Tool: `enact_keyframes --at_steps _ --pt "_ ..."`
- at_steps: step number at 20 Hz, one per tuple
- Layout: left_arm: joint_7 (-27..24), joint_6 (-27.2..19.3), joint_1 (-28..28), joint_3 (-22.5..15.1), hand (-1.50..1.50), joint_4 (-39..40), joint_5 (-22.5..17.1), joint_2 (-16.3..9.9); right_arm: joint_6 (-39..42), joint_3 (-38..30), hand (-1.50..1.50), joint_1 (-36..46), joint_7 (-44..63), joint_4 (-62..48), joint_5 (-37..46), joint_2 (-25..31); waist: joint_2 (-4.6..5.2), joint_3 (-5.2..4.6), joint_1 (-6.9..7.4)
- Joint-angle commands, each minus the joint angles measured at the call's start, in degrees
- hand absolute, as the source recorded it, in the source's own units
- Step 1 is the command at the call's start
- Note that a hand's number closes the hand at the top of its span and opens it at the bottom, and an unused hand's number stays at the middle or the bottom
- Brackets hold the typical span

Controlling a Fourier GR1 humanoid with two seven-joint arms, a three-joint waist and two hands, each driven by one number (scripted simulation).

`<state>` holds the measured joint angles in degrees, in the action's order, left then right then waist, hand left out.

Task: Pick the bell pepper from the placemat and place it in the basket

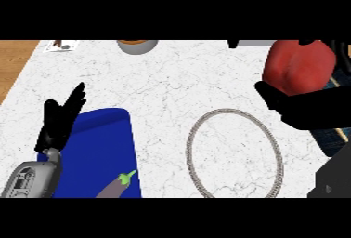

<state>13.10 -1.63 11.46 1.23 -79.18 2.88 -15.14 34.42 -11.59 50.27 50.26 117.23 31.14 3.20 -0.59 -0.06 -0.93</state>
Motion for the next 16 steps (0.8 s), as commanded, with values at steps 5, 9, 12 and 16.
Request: enact_keyframes --at_steps 5,9,12,16 --pt "-0.40 0.78 2.83 1.44 0.00 2.46 -0.11 -0.59 2.77 -9.23 1.50 16.21 7.46 -11.51 -3.09 12.33 0.50 -0.01 0.47" --pt "1.67 -0.37 1.26 -0.33 0.00 -1.62 0.66 0.91 8.94 -5.10 1.50 11.85 1.34 -15.90 1.77 21.37 0.64 0.01 0.50" --pt "0.61 -0.29 -0.24 -0.62 0.00 -2.41 0.91 1.04 10.15 -3.47 1.50 13.43 -1.37 -20.85 5.85 27.87 0.71 -0.02 1.18" --pt "0.50 0.19 2.61 0.45 0.00 0.87 0.76 0.69 11.71 -6.30 1.50 12.17 -8.01 -29.64 5.59 34.83 0.83 0.02 0.97"
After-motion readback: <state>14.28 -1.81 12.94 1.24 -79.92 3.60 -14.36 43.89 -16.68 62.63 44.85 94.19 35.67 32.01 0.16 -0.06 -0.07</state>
